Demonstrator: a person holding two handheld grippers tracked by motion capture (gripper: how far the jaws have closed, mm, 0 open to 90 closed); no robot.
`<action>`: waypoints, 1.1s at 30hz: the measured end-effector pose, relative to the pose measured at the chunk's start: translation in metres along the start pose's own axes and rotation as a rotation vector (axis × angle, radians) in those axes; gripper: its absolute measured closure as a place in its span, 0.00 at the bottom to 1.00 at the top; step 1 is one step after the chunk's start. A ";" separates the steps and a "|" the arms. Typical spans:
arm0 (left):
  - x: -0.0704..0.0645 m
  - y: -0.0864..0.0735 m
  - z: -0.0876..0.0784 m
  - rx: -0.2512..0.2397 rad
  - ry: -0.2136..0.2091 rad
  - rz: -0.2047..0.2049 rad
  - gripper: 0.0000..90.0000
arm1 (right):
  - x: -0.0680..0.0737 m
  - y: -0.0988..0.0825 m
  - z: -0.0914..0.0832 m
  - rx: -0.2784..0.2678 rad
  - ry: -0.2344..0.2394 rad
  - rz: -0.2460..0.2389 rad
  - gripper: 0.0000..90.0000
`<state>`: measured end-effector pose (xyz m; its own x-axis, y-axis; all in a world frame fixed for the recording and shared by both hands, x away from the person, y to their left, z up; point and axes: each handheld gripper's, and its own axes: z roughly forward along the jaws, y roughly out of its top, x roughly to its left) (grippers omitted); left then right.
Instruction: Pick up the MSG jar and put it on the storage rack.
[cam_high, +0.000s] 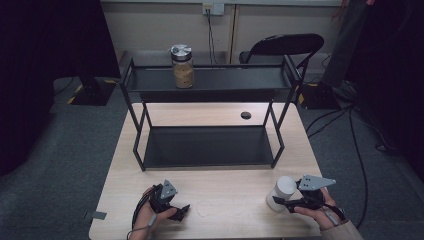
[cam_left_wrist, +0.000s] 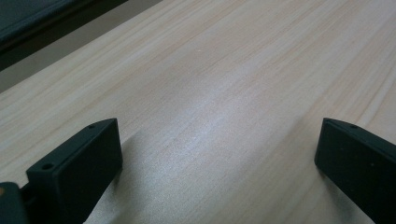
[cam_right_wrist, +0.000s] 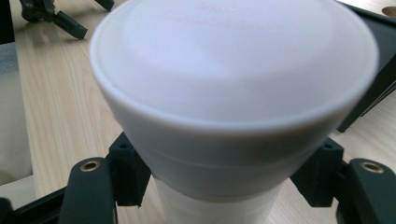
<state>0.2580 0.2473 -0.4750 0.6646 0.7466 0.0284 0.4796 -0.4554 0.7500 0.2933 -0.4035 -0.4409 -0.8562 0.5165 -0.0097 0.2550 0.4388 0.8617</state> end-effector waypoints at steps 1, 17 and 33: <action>0.000 0.000 0.000 0.000 0.000 0.000 0.00 | 0.000 0.001 0.000 0.001 -0.001 -0.001 0.37; 0.000 0.000 0.000 0.000 0.000 0.000 0.00 | -0.002 0.054 -0.003 0.052 0.043 -0.053 0.37; 0.000 0.000 0.000 0.001 0.000 0.001 0.00 | -0.017 0.127 -0.009 0.069 0.100 -0.086 0.37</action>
<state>0.2581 0.2473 -0.4749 0.6649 0.7464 0.0288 0.4796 -0.4561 0.7497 0.3363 -0.3630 -0.3266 -0.9158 0.4006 -0.0280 0.2063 0.5290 0.8231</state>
